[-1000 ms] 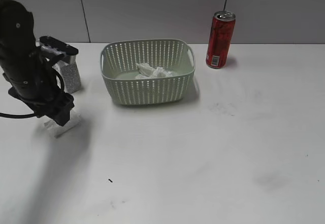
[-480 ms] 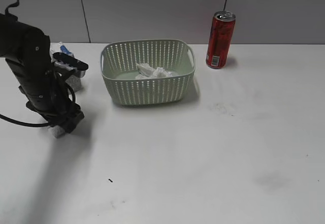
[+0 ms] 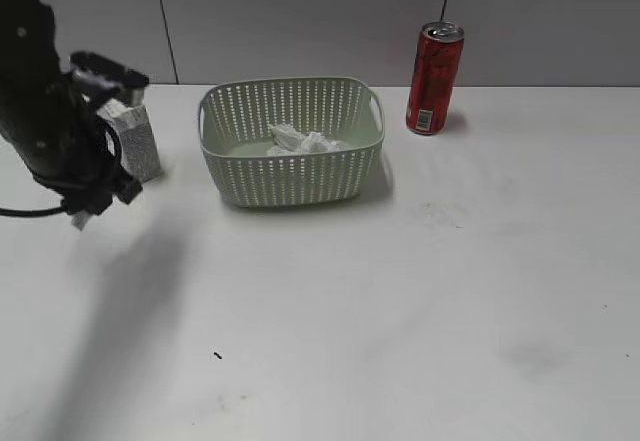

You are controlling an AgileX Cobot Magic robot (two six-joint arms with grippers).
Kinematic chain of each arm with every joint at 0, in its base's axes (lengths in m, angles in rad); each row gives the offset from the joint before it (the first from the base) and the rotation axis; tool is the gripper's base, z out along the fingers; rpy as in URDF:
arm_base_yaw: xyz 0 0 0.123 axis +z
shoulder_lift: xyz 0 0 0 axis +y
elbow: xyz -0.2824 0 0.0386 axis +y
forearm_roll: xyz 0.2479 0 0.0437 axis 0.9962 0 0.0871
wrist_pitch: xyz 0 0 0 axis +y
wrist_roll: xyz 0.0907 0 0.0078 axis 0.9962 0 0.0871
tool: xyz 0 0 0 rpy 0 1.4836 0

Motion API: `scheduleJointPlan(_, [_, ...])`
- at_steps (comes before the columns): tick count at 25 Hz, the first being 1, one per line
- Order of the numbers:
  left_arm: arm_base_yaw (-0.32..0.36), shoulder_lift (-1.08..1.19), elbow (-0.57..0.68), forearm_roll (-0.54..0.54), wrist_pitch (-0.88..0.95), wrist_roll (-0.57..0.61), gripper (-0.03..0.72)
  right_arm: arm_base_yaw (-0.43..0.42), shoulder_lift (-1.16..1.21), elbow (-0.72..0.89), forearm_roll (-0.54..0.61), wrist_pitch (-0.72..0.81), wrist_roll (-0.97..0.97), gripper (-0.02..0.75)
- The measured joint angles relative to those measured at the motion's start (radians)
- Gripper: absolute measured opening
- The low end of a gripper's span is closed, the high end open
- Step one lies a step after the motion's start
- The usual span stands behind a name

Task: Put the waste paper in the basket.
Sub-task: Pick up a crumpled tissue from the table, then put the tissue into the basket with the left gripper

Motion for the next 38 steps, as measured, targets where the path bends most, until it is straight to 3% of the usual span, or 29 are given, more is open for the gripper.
scheduleJointPlan(6, [0.000, -0.244, 0.001, -0.102, -0.095, 0.000, -0.004, 0.000, 0.000, 0.000, 0.000, 0.000, 0.000, 0.589])
scheduleJointPlan(12, [-0.010, -0.329, 0.001, -0.286, -0.508, 0.000, -0.004, 0.000, 0.000, 0.000, 0.000, -0.001, 0.000, 0.589])
scheduleJointPlan(17, [-0.094, -0.254, 0.001, -0.298, -0.834, 0.000, -0.004, 0.000, 0.000, 0.000, 0.000, -0.001, 0.000, 0.589])
scheduleJointPlan(20, [-0.163, -0.163, 0.001, -0.250, -1.018, 0.000, -0.004, 0.000, 0.000, 0.000, 0.000, -0.001, 0.000, 0.589])
scheduleJointPlan(26, [-0.233, 0.038, 0.001, -0.185, -1.181, 0.000, 0.027, 0.000, 0.000, 0.000, 0.000, -0.001, 0.000, 0.589])
scheduleJointPlan(29, [-0.234, 0.108, 0.001, -0.185, -1.147, 0.000, 0.195, 0.000, 0.000, 0.000, 0.000, -0.001, 0.000, 0.589])
scheduleJointPlan(33, [-0.234, 0.137, 0.001, -0.187, -1.103, 0.000, 0.565, 0.000, 0.000, 0.000, 0.000, -0.001, 0.000, 0.589])
scheduleJointPlan(35, [-0.234, 0.133, 0.001, -0.188, -1.093, 0.000, 0.632, 0.000, 0.000, 0.000, 0.000, -0.001, 0.000, 0.589])
scheduleJointPlan(38, [-0.234, 0.099, -0.010, -0.188, -1.017, 0.000, 0.639, 0.000, 0.000, 0.000, 0.000, -0.001, 0.000, 0.589])
